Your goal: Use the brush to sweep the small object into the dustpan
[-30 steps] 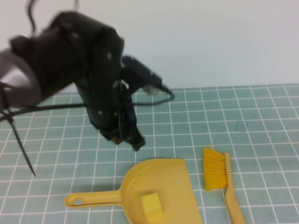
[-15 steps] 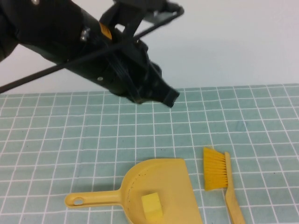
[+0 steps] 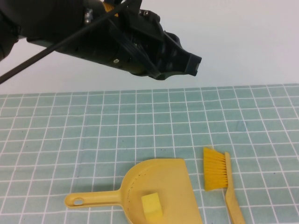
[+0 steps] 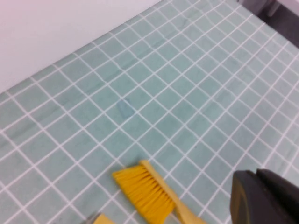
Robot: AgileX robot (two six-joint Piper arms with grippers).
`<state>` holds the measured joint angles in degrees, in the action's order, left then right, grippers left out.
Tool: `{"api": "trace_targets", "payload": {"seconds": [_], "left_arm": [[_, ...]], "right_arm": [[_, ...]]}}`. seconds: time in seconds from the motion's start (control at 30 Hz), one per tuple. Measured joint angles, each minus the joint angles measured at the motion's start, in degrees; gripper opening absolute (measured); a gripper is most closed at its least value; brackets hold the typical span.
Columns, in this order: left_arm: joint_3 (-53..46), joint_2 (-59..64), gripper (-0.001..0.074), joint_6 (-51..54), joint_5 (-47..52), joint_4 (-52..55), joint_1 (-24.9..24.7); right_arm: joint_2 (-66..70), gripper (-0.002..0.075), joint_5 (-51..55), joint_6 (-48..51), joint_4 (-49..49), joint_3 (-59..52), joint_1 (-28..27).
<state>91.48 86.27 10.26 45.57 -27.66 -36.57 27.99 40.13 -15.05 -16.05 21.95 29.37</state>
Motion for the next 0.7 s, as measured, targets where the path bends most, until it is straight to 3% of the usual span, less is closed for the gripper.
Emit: {"api": "trace_targets", "payload": {"seconds": [0.3,0.57,0.7], "left_arm": [[0.0,0.0,0.0000,0.0,2.5,-0.5,0.0],[0.0,0.0,0.0000,-0.5,-3.6,2.6,0.2],[0.0,-0.8,0.0000,-4.1,-1.9,5.8,3.0]], "right_arm": [[-0.1,-0.0001,0.0,0.0,0.0,0.0,0.0],[-0.1,-0.0001,0.0,0.0,0.0,0.0,0.0],[-0.1,-0.0001,0.0,0.0,0.0,0.0,0.0]]}}
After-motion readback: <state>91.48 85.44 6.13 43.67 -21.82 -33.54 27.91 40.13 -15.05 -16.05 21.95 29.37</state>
